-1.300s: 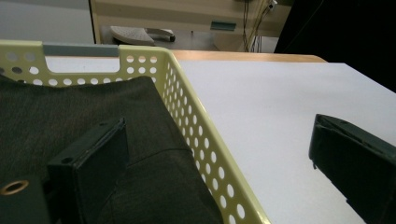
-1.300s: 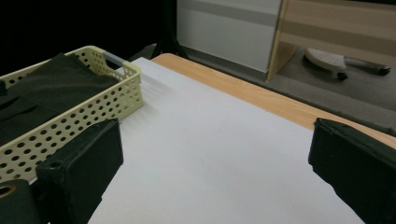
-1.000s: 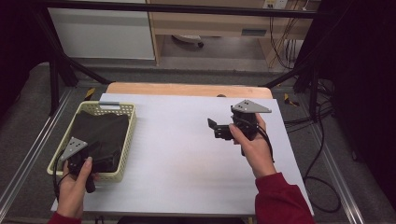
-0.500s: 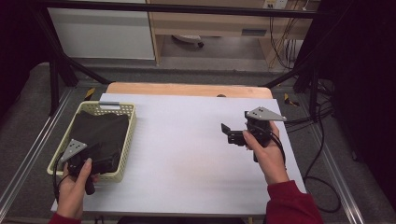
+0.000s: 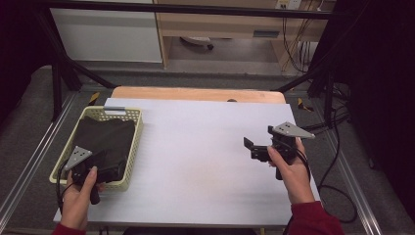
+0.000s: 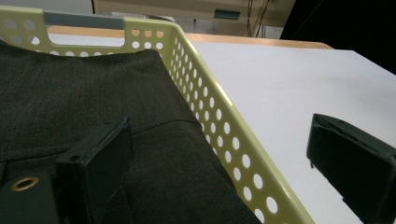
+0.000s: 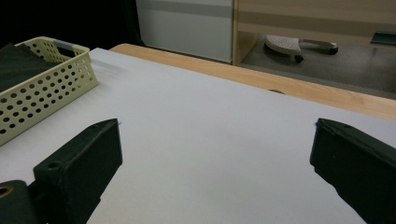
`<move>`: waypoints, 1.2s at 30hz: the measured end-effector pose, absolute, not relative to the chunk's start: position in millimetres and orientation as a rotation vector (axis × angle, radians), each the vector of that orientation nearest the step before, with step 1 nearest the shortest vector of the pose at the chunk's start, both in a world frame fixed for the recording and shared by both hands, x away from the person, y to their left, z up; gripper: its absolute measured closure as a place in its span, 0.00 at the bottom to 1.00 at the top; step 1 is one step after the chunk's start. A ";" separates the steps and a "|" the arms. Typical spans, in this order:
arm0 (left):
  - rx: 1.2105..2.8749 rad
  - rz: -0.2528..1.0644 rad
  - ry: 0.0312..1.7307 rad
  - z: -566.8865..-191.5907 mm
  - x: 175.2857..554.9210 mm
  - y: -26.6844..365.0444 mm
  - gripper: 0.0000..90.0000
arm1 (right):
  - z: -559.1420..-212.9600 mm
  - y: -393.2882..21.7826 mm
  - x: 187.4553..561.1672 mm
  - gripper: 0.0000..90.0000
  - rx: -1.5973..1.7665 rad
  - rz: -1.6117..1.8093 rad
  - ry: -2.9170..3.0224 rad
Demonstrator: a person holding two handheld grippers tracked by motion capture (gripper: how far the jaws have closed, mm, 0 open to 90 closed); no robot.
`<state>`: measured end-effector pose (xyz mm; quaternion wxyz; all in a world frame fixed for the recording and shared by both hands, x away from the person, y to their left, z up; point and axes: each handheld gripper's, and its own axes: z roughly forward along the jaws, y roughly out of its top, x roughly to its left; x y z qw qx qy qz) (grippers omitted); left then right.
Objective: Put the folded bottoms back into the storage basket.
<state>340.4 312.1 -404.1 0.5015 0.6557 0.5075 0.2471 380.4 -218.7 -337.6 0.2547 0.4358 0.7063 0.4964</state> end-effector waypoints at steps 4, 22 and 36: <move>1.582 0.597 1.228 -404.1 340.1 312.3 0.08 | -343.2 -225.7 375.1 0.03 1.195 1.343 1.905; 1.586 0.598 1.225 -404.1 340.0 311.8 0.08 | -361.5 -265.2 351.5 0.06 1.249 1.331 1.862; 1.585 0.601 1.224 -404.1 339.8 311.7 0.08 | -382.5 -276.5 334.0 0.05 1.282 1.323 1.876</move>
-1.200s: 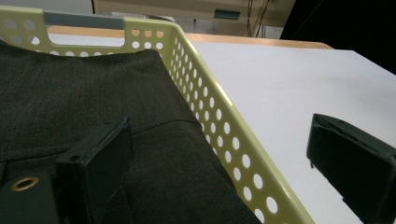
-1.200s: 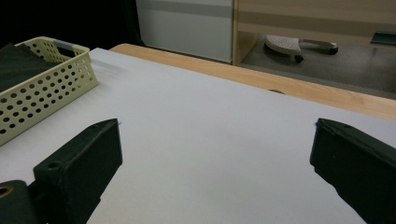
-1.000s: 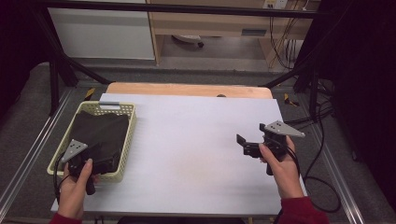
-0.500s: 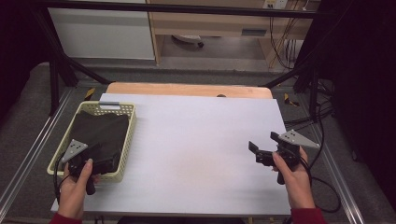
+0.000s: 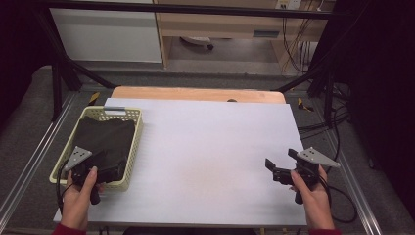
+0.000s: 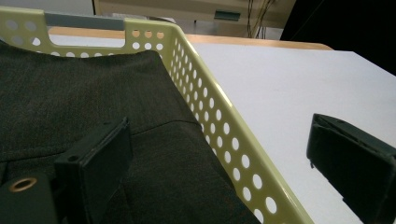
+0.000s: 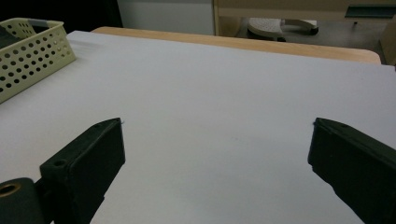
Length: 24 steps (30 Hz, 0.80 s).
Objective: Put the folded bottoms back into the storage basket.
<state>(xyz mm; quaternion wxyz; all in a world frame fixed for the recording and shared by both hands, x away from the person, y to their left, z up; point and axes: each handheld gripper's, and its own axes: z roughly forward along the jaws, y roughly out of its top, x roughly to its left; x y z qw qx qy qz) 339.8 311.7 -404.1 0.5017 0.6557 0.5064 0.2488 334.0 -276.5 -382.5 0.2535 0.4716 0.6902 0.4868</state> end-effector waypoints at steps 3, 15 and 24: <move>1.585 0.602 1.224 -404.1 339.8 311.7 0.08 | -386.4 -276.0 332.3 0.04 1.282 1.323 1.884; 1.572 0.609 1.219 -404.2 339.5 312.0 0.08 | -405.5 -270.6 325.2 0.05 1.281 1.338 1.914; 1.571 0.612 1.220 -404.2 339.7 312.5 0.08 | -417.9 -260.2 320.2 0.05 1.264 1.329 1.960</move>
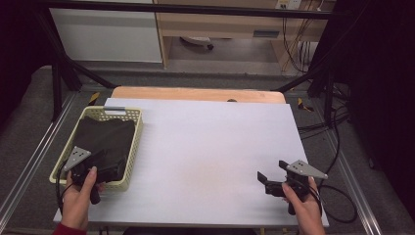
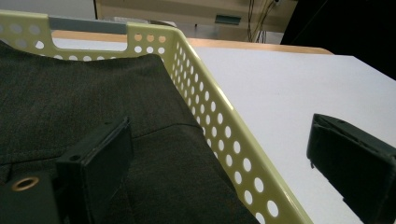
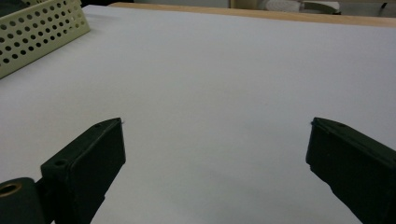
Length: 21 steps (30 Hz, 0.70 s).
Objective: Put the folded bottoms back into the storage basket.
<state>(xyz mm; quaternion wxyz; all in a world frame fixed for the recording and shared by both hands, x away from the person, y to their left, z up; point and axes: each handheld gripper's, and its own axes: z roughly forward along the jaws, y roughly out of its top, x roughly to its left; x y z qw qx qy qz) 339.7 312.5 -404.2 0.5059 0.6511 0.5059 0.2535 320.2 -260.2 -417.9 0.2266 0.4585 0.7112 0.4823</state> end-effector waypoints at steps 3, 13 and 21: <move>1.568 0.611 1.222 -404.2 339.4 312.3 0.08 | -421.3 -254.4 319.0 0.05 1.256 1.333 1.981; 1.572 0.611 1.217 -404.2 339.5 312.3 0.09 | -427.9 -239.8 321.9 0.04 1.218 1.323 2.042; 1.572 0.612 1.216 -404.1 339.3 312.1 0.09 | -428.6 -230.3 325.6 0.04 1.189 1.334 2.047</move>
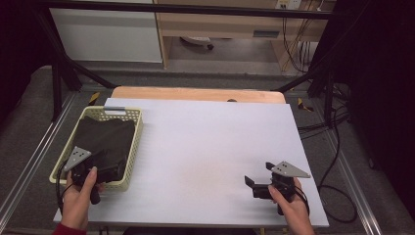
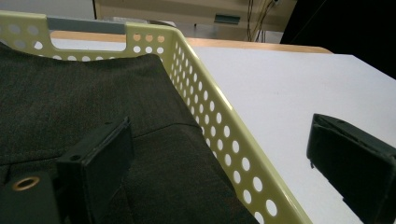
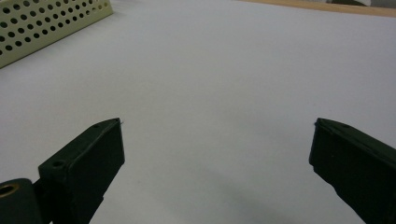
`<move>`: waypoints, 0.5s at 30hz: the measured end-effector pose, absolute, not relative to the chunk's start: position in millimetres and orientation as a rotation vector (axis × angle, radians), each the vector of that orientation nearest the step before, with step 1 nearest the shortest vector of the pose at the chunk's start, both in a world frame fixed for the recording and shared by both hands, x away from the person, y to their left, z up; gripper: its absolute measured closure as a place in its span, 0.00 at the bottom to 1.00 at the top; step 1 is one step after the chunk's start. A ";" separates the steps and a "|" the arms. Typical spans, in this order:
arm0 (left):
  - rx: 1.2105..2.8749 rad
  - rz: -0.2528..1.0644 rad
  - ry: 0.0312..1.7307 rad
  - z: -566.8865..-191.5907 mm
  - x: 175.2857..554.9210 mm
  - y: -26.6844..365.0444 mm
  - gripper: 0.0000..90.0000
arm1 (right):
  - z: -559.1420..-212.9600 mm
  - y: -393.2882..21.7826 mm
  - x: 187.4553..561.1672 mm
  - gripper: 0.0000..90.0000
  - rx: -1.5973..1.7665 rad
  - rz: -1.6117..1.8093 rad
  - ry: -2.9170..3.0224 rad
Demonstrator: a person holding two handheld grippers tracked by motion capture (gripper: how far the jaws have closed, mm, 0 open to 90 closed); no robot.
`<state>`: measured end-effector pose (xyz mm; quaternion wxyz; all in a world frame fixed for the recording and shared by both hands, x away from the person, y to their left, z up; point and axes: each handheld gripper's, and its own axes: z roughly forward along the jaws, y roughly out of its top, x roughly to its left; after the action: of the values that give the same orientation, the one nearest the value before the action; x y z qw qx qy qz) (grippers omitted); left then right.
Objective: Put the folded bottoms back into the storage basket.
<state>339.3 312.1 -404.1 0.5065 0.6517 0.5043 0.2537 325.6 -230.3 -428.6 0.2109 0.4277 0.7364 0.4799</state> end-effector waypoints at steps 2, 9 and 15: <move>1.573 0.612 1.215 -404.0 339.2 312.1 0.09 | -428.8 -228.6 326.9 0.04 1.181 1.332 2.051; 1.571 0.613 1.216 -403.9 339.0 311.6 0.09 | -430.6 -222.9 333.0 0.04 1.170 1.341 2.040; 1.574 0.629 1.212 -402.9 338.3 311.1 0.09 | -433.3 -218.2 341.7 0.04 1.175 1.347 2.038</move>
<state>338.3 311.1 -402.9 0.5045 0.6522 0.5022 0.2606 341.7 -218.2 -433.3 0.2137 0.4233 0.7344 0.4856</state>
